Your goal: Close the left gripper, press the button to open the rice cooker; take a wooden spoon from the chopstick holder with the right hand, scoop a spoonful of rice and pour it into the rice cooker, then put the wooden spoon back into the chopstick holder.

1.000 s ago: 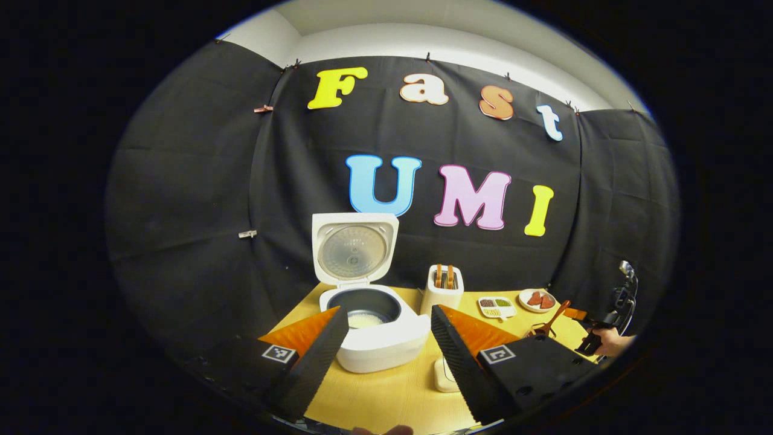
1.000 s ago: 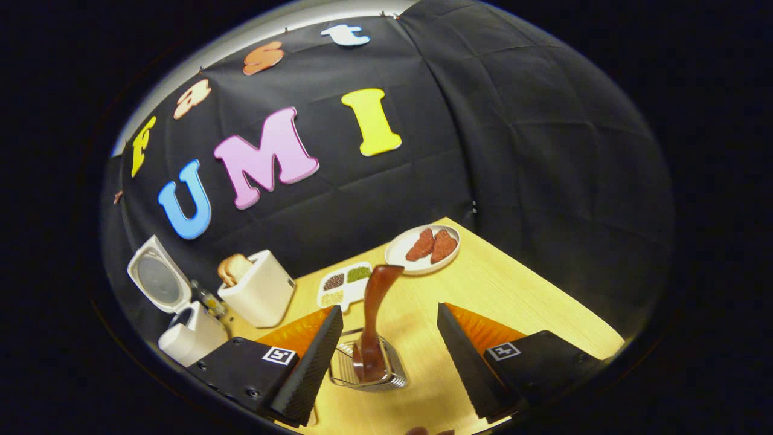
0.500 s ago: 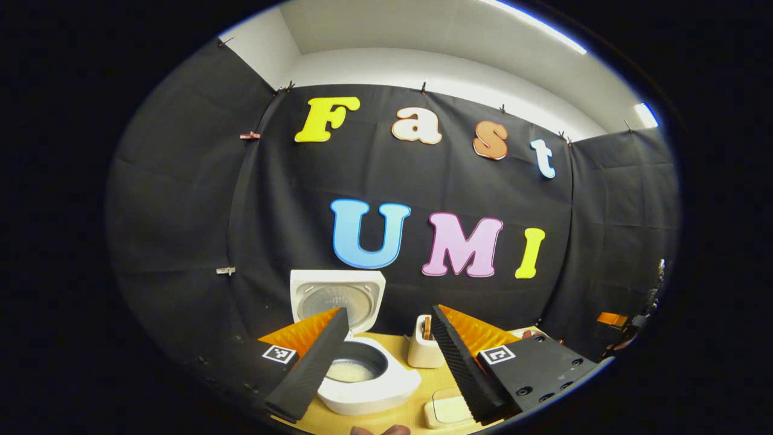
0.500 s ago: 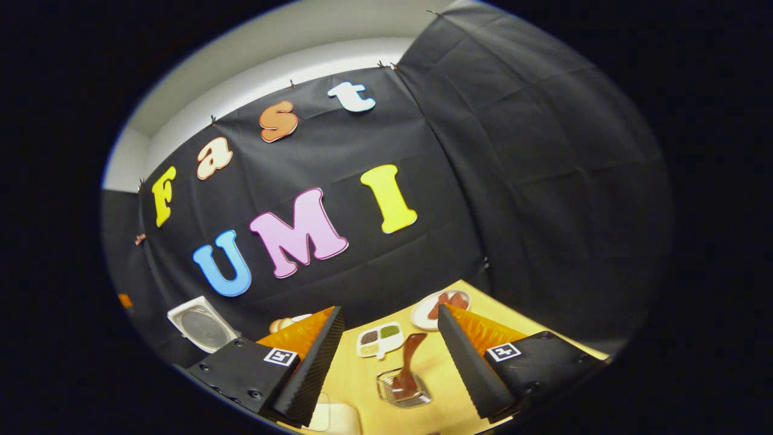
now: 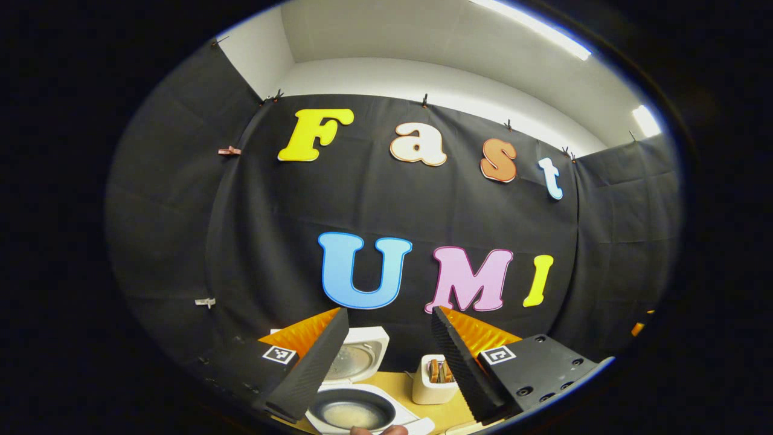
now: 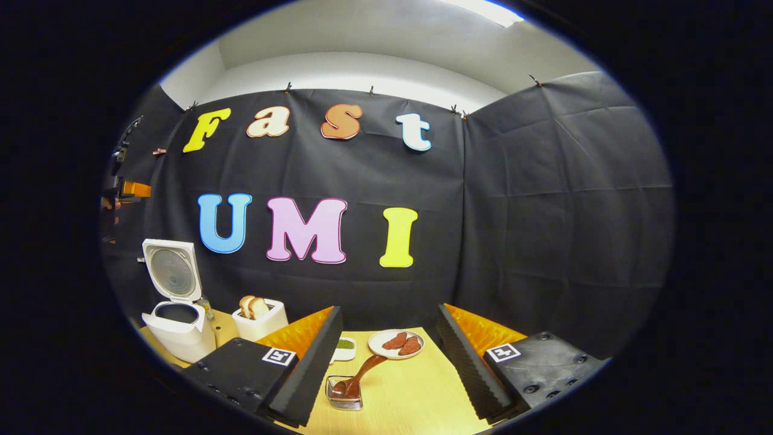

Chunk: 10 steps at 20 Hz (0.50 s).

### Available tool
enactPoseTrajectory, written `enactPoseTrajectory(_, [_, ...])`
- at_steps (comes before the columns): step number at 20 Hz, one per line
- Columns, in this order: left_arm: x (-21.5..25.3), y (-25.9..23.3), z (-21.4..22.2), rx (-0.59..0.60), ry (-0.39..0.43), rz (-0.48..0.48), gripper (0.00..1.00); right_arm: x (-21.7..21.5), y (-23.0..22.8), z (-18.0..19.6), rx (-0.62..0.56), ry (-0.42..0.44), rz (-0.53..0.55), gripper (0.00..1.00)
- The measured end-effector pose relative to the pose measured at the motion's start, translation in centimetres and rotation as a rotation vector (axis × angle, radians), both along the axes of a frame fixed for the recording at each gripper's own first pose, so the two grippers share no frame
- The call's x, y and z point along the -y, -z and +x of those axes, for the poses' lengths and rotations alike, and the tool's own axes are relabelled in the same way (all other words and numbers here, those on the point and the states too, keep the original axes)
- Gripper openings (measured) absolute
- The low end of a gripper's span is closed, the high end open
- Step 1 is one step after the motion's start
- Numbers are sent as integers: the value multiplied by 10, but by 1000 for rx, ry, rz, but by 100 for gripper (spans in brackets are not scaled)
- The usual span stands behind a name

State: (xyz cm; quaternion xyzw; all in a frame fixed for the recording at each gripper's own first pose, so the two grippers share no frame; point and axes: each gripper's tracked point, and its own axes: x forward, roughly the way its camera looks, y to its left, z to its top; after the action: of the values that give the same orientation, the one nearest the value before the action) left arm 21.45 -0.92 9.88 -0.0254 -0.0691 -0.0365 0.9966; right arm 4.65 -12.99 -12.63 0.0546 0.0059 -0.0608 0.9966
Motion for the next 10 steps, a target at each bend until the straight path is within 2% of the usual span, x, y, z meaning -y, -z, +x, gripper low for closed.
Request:
enactPoseTrajectory(4, [-13,-16,51,26,13,-10,95,-18,-25,-13,45,31,-81,99])
enactPoseTrajectory(10, [-48,0,134,24,-34,50,95,-41,-31,-23,35,75,-30,97])
